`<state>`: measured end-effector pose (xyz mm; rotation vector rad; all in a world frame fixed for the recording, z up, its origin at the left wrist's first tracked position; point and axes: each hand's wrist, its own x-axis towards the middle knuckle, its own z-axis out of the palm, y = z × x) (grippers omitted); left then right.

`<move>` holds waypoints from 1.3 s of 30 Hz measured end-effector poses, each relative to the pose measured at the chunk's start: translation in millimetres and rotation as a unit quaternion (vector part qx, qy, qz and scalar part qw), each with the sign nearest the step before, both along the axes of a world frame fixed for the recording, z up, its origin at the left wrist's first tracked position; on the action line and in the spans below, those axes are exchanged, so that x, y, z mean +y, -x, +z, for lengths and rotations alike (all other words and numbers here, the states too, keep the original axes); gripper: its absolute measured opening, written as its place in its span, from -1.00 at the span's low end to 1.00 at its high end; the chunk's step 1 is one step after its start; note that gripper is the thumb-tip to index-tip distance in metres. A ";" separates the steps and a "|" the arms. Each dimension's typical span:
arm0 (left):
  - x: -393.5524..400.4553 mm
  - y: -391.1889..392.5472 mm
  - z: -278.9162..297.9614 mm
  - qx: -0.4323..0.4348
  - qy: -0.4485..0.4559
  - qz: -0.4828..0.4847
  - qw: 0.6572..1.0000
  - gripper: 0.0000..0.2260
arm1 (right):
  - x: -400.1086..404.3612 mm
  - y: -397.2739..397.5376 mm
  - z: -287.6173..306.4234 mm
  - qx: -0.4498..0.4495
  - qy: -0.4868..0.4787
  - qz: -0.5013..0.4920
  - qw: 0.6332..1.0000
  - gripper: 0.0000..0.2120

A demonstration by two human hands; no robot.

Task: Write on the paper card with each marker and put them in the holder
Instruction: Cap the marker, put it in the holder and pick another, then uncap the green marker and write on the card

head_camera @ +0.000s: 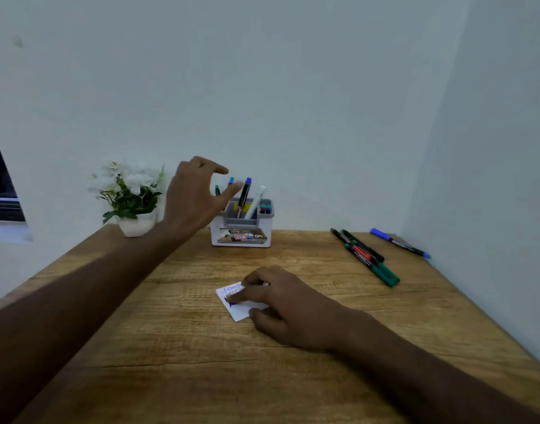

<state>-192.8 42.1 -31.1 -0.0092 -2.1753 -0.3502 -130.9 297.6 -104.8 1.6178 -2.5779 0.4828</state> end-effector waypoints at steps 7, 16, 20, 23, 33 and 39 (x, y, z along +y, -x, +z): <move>-1.5 -96.0 -63.8 -0.170 0.097 -0.311 0.930 -0.77 | 1.8 7.0 4.2 0.001 0.132 -0.015 0.991 -0.70; -5.0 -92.6 -87.6 -0.212 0.093 -0.308 0.923 -0.72 | 112.7 107.6 24.7 0.014 0.090 -0.472 0.877 -0.25; -5.2 -93.7 -86.2 -0.226 0.081 -0.308 0.921 -0.70 | 153.0 125.4 15.0 -0.063 -0.019 -0.494 0.867 0.08; -5.1 -94.2 -86.8 -0.226 0.079 -0.313 0.919 -0.71 | 155.1 128.1 12.3 -0.059 -0.076 -0.470 0.878 0.06; -4.1 -97.3 -84.2 -0.237 0.071 -0.303 0.920 -0.70 | 73.5 106.2 5.3 -0.015 -0.026 -0.312 0.950 -0.25; -2.9 -100.7 -81.1 -0.239 0.075 -0.304 0.919 -0.71 | 68.1 89.8 20.1 0.080 0.134 -0.320 0.934 -0.75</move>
